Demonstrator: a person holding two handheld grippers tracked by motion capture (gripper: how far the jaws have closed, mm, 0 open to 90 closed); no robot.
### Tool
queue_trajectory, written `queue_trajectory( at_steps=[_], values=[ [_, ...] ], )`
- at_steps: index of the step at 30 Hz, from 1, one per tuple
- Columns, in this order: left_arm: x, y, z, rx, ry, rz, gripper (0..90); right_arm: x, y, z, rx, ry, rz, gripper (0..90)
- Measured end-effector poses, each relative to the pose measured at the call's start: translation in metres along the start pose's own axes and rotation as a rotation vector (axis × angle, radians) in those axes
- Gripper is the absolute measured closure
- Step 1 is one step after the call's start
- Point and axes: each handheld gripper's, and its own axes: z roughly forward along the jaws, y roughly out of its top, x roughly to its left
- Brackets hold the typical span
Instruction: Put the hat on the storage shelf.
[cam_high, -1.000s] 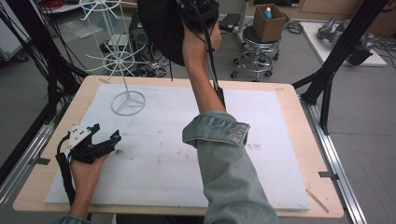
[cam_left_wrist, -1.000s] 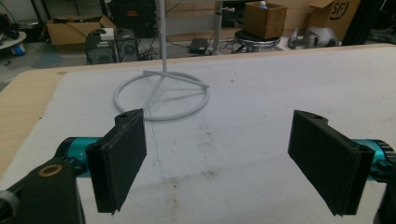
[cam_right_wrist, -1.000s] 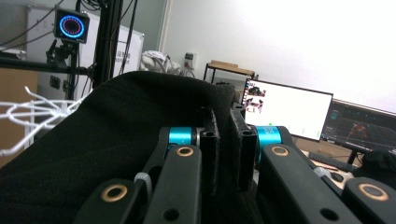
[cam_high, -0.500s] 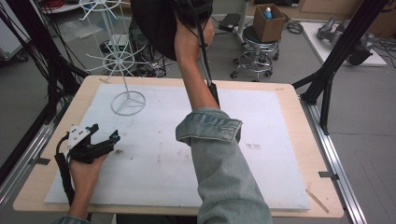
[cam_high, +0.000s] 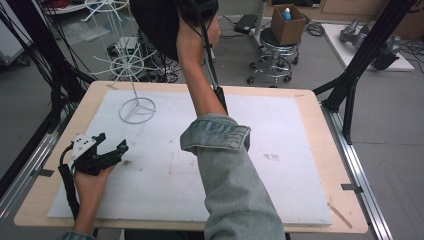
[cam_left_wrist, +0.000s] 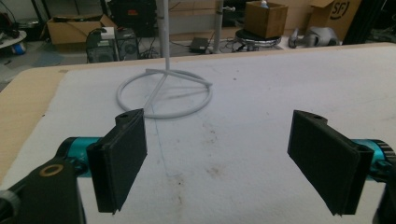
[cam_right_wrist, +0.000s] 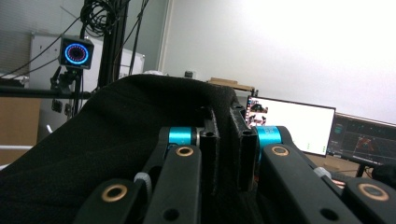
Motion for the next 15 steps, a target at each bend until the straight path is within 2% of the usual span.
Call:
queue_trajectory(
  at_steps=[2,9,15],
  values=[
    [0.002,-0.001,0.000,-0.003,-0.003,-0.011,20.0,-0.001,0.002,0.000,-0.007,-0.007,0.002,84.6],
    [0.002,-0.001,-0.001,-0.003,-0.002,-0.012,20.0,-0.010,0.008,0.002,-0.018,-0.024,0.014,84.6],
    [0.003,-0.001,-0.001,-0.003,-0.002,-0.012,20.0,-0.011,0.012,0.009,-0.013,-0.021,-0.008,84.5]
  ],
)
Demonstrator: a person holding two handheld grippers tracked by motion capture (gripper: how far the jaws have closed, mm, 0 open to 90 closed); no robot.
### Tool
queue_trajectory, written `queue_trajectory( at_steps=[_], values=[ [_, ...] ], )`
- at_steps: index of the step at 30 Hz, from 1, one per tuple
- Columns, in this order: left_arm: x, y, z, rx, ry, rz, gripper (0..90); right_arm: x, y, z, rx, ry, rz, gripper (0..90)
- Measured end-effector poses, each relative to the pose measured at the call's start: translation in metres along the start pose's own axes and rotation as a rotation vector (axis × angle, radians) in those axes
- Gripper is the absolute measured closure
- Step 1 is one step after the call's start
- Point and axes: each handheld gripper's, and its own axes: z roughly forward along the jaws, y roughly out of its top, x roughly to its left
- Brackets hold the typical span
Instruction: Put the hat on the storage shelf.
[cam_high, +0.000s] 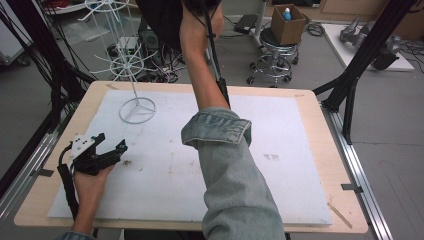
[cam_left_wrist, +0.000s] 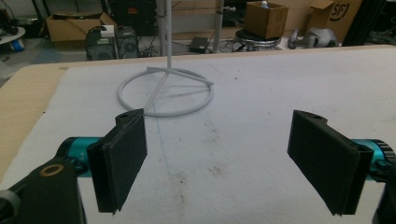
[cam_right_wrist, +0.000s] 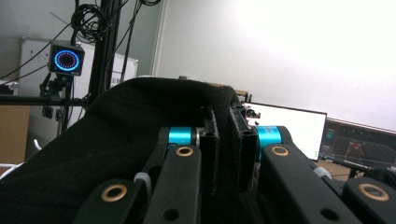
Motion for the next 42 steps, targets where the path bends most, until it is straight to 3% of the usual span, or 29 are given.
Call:
queue_trajectory(
  at_steps=[19,26,31,42],
  values=[
    [0.003,-0.001,-0.001,0.000,0.003,-0.005,20.1,-0.005,-0.016,0.030,0.064,0.053,0.046,84.2],
    [0.004,-0.001,-0.001,-0.001,0.002,-0.007,20.1,0.004,-0.024,0.039,0.116,0.110,0.046,83.8],
    [0.004,-0.001,-0.001,-0.002,0.002,-0.009,20.1,0.011,-0.031,0.043,0.151,0.140,0.028,83.4],
    [0.002,-0.001,0.000,0.000,-0.004,-0.006,20.1,0.012,-0.049,0.042,0.209,0.184,0.037,81.2]
  ],
)
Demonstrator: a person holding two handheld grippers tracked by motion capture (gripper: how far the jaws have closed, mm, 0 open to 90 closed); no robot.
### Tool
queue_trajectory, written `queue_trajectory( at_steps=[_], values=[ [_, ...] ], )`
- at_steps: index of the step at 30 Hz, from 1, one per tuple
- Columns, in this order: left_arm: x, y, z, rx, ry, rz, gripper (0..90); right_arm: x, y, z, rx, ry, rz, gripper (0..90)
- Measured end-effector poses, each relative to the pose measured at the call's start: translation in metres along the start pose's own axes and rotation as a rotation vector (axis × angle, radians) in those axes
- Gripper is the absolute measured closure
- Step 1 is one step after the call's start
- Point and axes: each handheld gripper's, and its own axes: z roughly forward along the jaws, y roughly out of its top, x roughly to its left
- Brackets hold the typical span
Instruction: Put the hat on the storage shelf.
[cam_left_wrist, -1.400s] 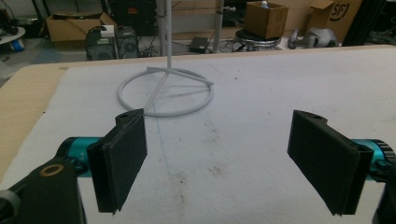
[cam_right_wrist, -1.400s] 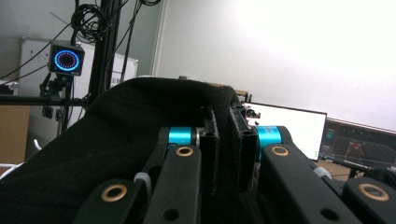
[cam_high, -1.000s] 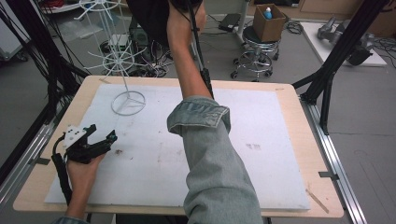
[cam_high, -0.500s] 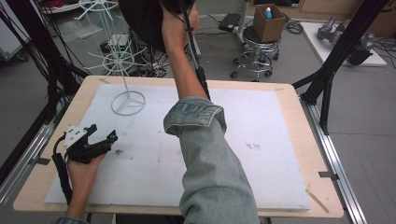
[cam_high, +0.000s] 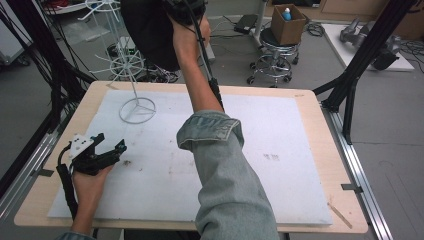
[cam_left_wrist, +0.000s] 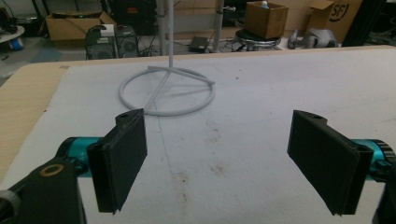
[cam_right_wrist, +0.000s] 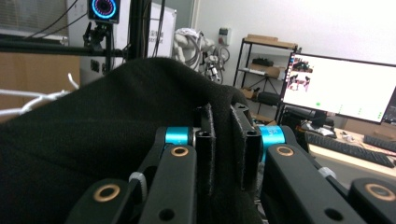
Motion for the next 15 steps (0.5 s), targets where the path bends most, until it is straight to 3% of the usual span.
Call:
queue_trajectory(
  at_steps=[15],
  values=[
    [-0.002,0.000,0.002,0.008,-0.009,0.006,20.1,0.001,-0.029,0.000,0.038,0.014,0.035,80.1]
  ],
)
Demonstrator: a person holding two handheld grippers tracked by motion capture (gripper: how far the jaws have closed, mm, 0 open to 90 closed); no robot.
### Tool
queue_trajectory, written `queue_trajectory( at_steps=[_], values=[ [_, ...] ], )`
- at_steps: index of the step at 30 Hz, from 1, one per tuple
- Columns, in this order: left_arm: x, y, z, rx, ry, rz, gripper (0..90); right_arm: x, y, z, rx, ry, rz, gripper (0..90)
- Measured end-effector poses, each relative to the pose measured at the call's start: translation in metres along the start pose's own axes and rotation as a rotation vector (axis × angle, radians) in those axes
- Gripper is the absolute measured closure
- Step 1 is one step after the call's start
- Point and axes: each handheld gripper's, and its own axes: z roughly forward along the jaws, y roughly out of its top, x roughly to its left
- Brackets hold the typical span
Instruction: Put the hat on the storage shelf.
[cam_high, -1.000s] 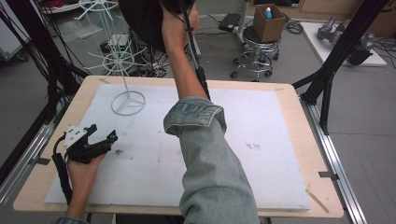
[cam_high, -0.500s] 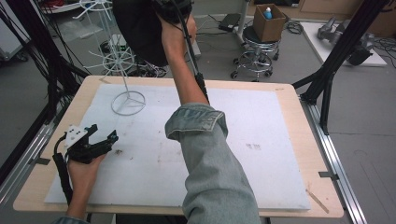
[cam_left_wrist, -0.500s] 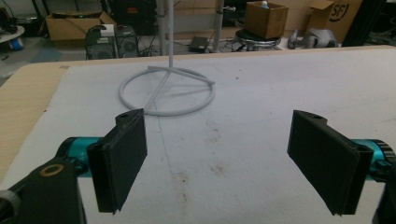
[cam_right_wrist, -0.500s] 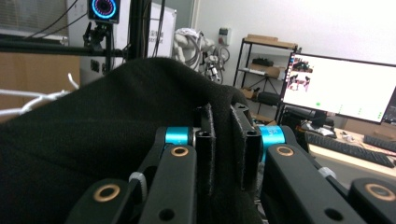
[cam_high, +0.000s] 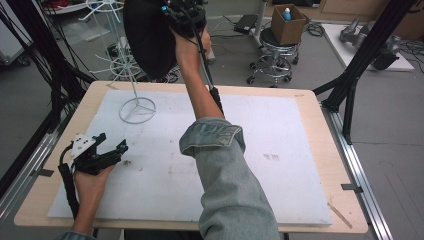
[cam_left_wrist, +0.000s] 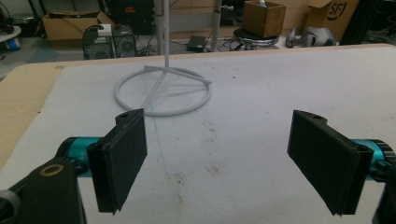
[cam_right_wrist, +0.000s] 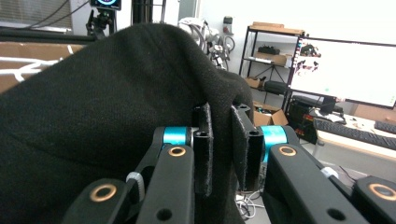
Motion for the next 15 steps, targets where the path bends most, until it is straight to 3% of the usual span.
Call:
queue_trajectory(
  at_steps=[15],
  values=[
    [-0.001,0.000,0.001,-0.002,-0.001,-0.002,20.1,-0.001,-0.017,0.002,-0.001,0.011,0.041,72.6]
  ],
)
